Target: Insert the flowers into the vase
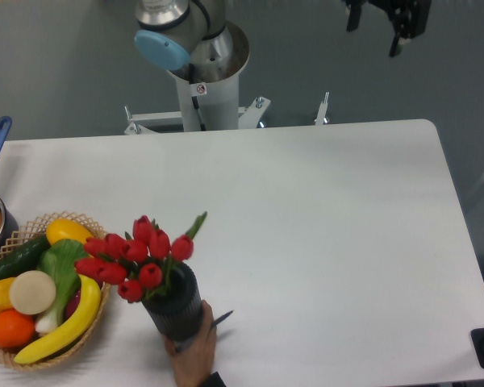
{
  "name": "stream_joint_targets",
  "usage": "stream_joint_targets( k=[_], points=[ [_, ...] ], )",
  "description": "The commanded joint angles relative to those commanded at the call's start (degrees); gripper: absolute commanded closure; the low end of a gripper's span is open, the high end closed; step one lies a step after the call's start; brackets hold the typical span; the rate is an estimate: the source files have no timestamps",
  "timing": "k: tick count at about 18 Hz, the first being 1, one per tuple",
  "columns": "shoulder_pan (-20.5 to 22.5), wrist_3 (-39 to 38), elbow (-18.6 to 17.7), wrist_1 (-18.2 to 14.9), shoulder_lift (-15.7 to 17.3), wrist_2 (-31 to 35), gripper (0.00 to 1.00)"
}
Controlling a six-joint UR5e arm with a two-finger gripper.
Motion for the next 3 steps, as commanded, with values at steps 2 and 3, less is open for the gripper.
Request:
stream_joint_targets(
  k=[2, 3],
  points=[
    [0.00, 0.00, 0.00, 0.00, 0.26, -0.18, 0.00],
    [0.00, -0.09, 0.00, 0.00, 0.26, -0.35, 0.00]
  ],
)
